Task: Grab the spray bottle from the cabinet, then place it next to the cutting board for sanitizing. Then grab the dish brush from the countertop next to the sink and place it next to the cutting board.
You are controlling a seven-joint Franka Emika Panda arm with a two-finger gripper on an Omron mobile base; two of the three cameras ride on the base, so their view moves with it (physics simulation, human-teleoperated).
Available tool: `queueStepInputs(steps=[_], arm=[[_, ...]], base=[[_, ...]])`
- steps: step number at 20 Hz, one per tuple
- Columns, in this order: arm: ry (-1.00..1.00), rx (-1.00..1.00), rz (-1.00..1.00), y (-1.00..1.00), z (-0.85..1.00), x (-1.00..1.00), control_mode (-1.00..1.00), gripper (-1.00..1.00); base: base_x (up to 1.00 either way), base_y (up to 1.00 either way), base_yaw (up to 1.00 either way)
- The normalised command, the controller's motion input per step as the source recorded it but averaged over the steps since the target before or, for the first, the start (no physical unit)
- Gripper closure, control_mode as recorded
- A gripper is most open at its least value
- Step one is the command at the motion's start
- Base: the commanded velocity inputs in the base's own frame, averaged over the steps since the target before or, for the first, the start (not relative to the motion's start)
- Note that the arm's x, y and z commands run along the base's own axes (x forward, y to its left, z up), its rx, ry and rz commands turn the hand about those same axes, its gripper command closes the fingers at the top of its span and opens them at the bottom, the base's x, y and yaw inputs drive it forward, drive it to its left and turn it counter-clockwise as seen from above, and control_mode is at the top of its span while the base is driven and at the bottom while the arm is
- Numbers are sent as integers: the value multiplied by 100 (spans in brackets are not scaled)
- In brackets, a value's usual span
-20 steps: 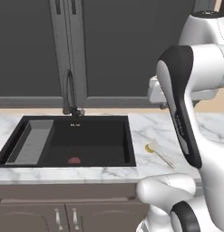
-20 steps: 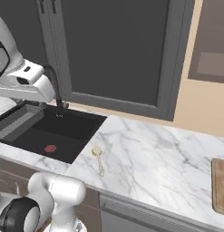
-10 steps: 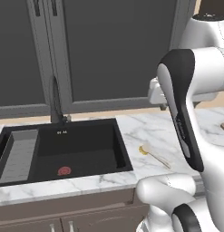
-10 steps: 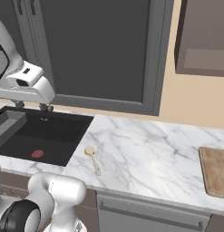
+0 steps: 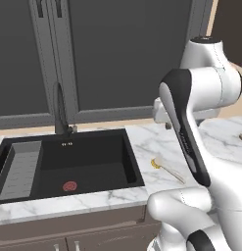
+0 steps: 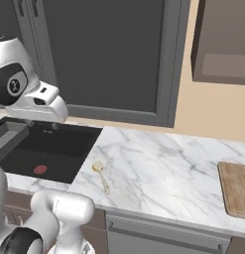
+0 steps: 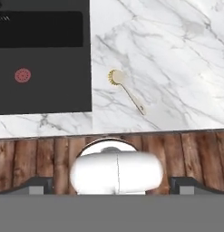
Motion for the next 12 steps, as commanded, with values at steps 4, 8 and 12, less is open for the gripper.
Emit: queueStepInputs(steps=[4, 8, 12], arm=[[6, 0, 14, 0, -100, 60, -100, -100], [1, -3, 13, -19, -94, 48, -100, -100], [14, -5, 15, -21, -88, 66, -100, -100]], base=[[0, 0, 0], [0, 0, 0], [0, 0, 0]])
